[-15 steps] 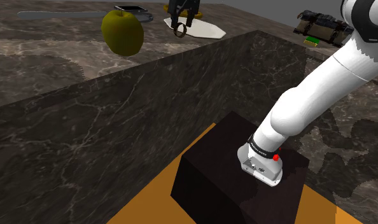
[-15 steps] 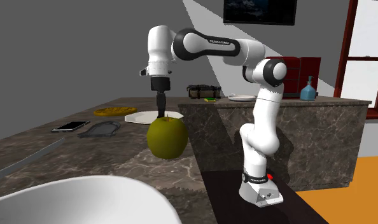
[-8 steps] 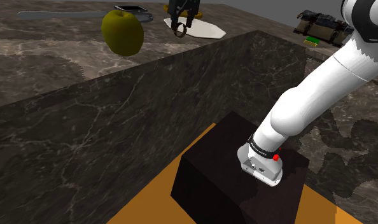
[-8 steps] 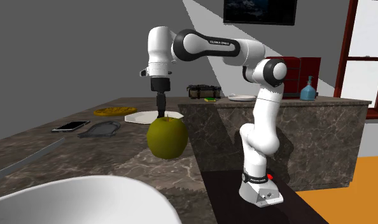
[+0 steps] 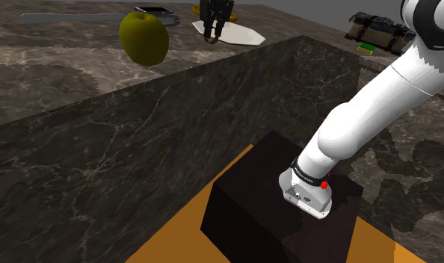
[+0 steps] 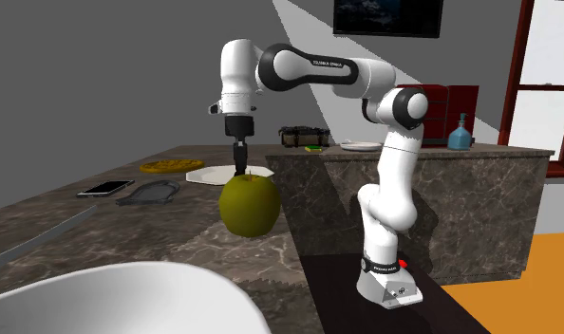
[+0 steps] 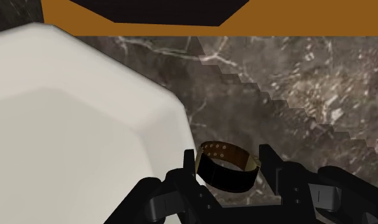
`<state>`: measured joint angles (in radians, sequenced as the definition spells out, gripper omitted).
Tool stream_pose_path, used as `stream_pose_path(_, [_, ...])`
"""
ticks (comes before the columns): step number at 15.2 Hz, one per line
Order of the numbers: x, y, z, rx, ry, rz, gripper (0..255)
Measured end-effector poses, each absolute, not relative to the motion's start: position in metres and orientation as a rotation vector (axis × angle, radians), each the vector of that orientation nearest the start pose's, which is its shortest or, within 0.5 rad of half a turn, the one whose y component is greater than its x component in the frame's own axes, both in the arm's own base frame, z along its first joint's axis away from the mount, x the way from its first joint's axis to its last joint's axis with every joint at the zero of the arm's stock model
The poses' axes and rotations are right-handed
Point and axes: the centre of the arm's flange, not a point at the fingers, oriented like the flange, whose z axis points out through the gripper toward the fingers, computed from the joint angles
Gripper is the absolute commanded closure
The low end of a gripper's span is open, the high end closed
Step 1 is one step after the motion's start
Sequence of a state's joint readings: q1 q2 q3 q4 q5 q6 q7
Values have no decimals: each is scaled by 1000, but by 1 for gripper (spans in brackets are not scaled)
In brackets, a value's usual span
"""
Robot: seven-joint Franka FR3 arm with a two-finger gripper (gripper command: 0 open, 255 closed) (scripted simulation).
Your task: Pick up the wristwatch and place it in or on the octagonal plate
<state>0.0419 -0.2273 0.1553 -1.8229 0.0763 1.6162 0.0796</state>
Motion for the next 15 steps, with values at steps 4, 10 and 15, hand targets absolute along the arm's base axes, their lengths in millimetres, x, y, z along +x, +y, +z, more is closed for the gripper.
stream_pose_path(4, [473, 111, 633, -3093, -172, -19, 255])
stream_pose_path(10, [474, 111, 663, -3093, -172, -20, 255])
stream_pose_path(15, [474, 112, 689, -3093, -172, -20, 255])
